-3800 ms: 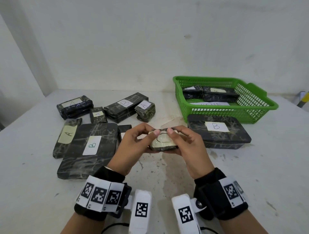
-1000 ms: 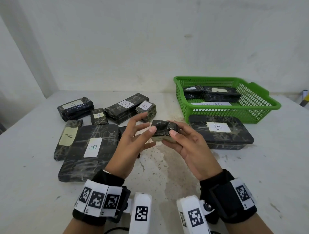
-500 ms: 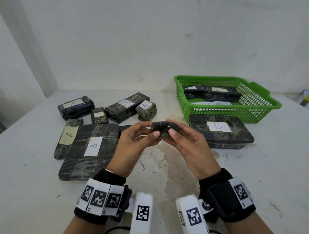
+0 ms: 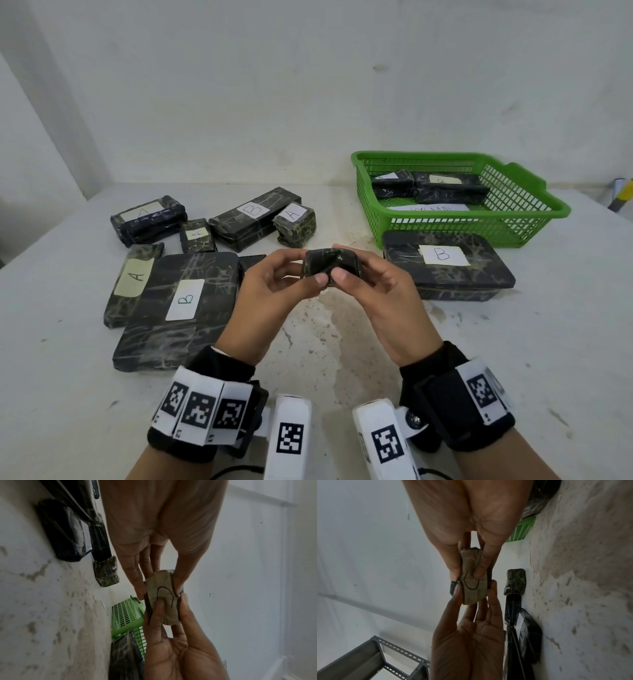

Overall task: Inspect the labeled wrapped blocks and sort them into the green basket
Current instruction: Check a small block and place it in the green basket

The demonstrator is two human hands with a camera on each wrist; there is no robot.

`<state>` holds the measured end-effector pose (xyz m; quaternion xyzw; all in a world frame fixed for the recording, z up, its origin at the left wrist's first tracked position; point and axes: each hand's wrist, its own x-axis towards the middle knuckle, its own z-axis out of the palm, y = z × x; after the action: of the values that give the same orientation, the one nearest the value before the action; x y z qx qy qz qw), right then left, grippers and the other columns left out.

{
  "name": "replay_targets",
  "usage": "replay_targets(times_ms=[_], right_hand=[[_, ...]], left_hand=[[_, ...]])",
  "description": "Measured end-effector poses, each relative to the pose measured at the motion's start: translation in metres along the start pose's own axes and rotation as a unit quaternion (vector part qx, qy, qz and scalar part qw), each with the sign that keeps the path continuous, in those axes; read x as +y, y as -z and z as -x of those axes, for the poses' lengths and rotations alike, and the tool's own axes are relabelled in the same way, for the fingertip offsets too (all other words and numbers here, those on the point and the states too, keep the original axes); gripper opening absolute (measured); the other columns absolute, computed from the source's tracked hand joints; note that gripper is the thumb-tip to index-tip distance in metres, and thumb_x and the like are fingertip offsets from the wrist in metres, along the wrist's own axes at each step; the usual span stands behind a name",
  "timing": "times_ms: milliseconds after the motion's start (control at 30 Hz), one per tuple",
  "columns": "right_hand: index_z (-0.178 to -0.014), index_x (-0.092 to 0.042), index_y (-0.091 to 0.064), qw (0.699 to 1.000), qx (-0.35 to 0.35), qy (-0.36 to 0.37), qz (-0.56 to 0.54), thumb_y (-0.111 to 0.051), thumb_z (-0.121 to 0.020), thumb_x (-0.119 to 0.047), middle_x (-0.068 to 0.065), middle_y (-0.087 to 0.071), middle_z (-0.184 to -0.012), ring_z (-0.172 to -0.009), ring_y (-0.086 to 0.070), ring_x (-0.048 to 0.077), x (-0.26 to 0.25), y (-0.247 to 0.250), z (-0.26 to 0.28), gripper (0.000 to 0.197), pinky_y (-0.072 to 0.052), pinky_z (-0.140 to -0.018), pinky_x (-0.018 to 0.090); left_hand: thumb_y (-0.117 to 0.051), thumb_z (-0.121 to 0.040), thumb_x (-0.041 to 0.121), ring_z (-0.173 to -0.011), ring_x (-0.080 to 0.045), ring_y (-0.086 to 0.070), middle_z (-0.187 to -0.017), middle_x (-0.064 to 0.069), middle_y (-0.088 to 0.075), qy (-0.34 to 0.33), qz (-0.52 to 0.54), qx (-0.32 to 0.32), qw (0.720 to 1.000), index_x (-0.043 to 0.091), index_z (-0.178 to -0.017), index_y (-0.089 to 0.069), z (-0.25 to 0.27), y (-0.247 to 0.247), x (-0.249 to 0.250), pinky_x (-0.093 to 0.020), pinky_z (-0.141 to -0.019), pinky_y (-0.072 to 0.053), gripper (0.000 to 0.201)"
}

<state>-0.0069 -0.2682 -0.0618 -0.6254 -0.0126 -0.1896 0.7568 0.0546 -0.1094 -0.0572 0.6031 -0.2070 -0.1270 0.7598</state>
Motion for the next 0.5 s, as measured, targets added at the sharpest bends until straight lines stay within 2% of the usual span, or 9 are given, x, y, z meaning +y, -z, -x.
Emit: replay_targets(times_ms=[133, 200, 267, 300, 400, 500], right_hand=[[-0.113, -0.01, -0.072, 1.0, 0.001, -0.013, -0.011, -0.078, -0.079, -0.019, 0.012, -0.072, -0.113, -0.112, -0.066, 0.028, 0.0, 0.001, -0.001, 0.036, -0.049, -0.101, 0.041], [-0.108, -0.011, -0.074, 0.999, 0.007, -0.032, -0.029, -0.074, -0.08, -0.02, 0.014, -0.073, -0.111, -0.109, -0.067, 0.03, -0.0008, -0.0007, -0.0013, 0.03, -0.051, -0.096, 0.039], [-0.108, -0.007, -0.073, 0.998, 0.013, -0.043, -0.043, -0.07, -0.085, -0.026, 0.017, -0.072, -0.111, -0.106, -0.068, 0.029, -0.0025, -0.0024, -0.0011, 0.03, -0.053, -0.092, 0.036], [-0.109, -0.003, -0.072, 0.998, 0.02, -0.042, -0.046, -0.068, -0.089, -0.029, 0.019, -0.072, -0.111, -0.106, -0.068, 0.031, -0.0033, -0.0023, -0.0008, 0.033, -0.053, -0.092, 0.038], [-0.111, 0.005, -0.069, 0.998, 0.035, -0.031, -0.041, -0.062, -0.088, -0.027, 0.022, -0.071, -0.11, -0.108, -0.067, 0.037, -0.004, -0.0001, -0.0009, 0.04, -0.052, -0.095, 0.046], [-0.102, -0.001, -0.074, 0.999, 0.034, -0.03, -0.028, -0.062, -0.085, -0.027, 0.017, -0.074, -0.102, -0.098, -0.071, 0.026, -0.0066, -0.0004, -0.0009, 0.034, -0.056, -0.085, 0.034]], left_hand=[[-0.075, -0.082, 0.024, -0.1, -0.038, -0.069, -0.107, -0.028, -0.069, 0.0, 0.024, 0.005, 1.0, -0.001, -0.114, -0.063, 0.0008, -0.0035, 0.0008, -0.032, -0.082, -0.059, 0.043], [-0.07, -0.078, 0.025, -0.098, -0.041, -0.068, -0.105, -0.03, -0.068, -0.008, 0.015, 0.019, 1.0, -0.003, -0.112, -0.063, 0.0011, -0.0044, 0.0011, -0.028, -0.076, -0.059, 0.045], [-0.069, -0.076, 0.025, -0.096, -0.041, -0.068, -0.104, -0.032, -0.067, -0.008, 0.011, 0.02, 1.0, -0.004, -0.11, -0.064, 0.0007, -0.0047, 0.001, -0.027, -0.075, -0.058, 0.046], [-0.07, -0.075, 0.026, -0.096, -0.04, -0.069, -0.103, -0.032, -0.067, -0.006, 0.011, 0.018, 1.0, -0.004, -0.11, -0.064, 0.0006, -0.005, 0.0011, -0.027, -0.074, -0.058, 0.046], [-0.068, -0.076, 0.031, -0.096, -0.034, -0.07, -0.102, -0.026, -0.07, 0.007, 0.014, 0.002, 1.0, 0.0, -0.108, -0.066, 0.0015, -0.0079, 0.003, -0.027, -0.076, -0.058, 0.045], [-0.063, -0.079, 0.035, -0.095, -0.029, -0.07, -0.099, -0.018, -0.073, 0.007, 0.017, -0.002, 1.0, 0.001, -0.104, -0.067, 0.0024, -0.0096, 0.0039, -0.028, -0.077, -0.058, 0.043]])
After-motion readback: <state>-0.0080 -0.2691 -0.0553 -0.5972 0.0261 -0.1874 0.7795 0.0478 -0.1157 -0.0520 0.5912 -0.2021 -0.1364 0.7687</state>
